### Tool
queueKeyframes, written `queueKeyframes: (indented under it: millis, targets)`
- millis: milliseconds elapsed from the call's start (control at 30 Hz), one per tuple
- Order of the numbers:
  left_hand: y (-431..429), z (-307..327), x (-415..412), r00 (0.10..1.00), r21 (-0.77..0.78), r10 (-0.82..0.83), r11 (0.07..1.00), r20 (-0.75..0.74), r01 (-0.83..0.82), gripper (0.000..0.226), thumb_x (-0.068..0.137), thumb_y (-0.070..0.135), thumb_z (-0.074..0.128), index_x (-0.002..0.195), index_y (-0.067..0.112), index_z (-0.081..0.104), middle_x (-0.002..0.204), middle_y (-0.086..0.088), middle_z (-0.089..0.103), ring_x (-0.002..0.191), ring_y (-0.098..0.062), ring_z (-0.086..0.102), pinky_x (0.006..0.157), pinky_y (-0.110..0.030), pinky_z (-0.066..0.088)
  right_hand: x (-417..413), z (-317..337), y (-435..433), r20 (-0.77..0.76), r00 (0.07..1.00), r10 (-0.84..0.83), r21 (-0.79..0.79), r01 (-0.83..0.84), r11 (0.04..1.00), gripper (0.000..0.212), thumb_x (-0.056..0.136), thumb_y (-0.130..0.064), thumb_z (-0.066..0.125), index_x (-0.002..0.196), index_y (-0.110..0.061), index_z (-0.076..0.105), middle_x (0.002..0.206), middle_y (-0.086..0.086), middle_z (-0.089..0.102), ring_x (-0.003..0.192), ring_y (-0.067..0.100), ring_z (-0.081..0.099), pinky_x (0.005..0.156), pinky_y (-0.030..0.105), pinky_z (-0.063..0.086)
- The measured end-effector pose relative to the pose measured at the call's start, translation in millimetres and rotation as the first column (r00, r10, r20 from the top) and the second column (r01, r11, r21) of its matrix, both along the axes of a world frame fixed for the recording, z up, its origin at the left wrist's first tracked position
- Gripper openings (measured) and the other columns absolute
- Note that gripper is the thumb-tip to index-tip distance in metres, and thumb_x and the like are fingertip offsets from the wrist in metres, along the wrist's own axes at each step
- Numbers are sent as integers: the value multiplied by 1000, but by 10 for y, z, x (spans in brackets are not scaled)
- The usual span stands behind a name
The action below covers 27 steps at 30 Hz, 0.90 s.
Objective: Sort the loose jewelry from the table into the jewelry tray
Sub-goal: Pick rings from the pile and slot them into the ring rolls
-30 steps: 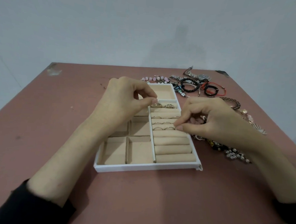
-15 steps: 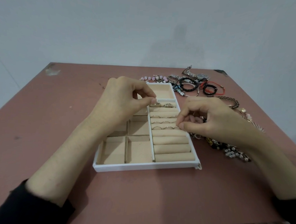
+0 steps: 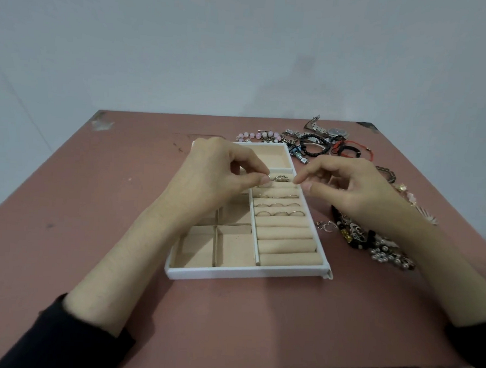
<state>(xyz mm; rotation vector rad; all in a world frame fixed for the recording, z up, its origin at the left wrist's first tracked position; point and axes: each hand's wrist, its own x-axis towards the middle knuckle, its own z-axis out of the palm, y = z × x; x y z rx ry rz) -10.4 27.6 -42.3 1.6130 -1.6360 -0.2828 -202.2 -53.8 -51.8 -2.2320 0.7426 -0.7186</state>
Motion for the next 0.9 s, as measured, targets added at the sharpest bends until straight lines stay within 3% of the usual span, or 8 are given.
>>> queueKeyframes:
  millis: [100,233,367,467,567,700,900]
  targets:
    - [86,24,-72,999,35,-27,999,18,27,8,72,25,78,79,22,76,54,18,55,56,5,48,54,-6,35,4,-12,-25,22,999,-30,-3,30,1000,11,85,-8,64,87,-17,70,77,17,61,67,34,48,59,31,38]
    - [209,-5,-143,990,46,-37,998,135,31,6,71,27,78,75,24,76,54,17,52,70,3,50,63,-8,36,11,-24,-32,8,997,-74,-6,74,997,9,84,-11,64,87,-18,70,73,8,60,66,19,46,56,11,36]
    - [285,-31,-154,987,80,-47,996,151,35,7,70,26,78,76,28,75,60,17,52,66,0,47,65,-16,38,14,-29,-29,-5,995,-103,-27,103,994,9,84,-14,65,87,-19,70,73,2,61,64,8,45,57,8,36]
    - [294,-29,-164,979,81,-64,995,191,50,7,71,24,78,77,24,76,58,24,47,66,4,44,65,-11,35,13,-26,-25,-18,994,-110,-39,110,993,9,84,-15,65,88,-21,70,72,-3,59,62,4,45,58,8,37]
    - [271,-42,-155,954,66,-101,994,281,86,6,73,24,77,79,23,76,62,23,51,68,5,41,64,-10,33,13,-26,-24,-27,994,-109,-49,108,993,9,84,-16,64,89,-21,70,72,-3,59,62,3,45,59,8,37]
    - [263,-65,-123,931,-33,-115,990,347,135,7,70,24,72,70,17,74,65,7,67,62,5,36,59,-24,36,20,-32,-29,-26,994,-110,-54,109,993,10,84,-16,64,88,-22,70,72,-3,58,64,6,47,59,8,37]
    - [254,-90,-162,905,-42,-104,990,413,133,8,66,22,69,62,15,71,58,4,63,62,-12,41,55,-28,41,24,-37,-31,-31,994,-108,-52,106,993,11,83,-16,64,88,-23,70,72,0,59,68,16,51,60,9,38]
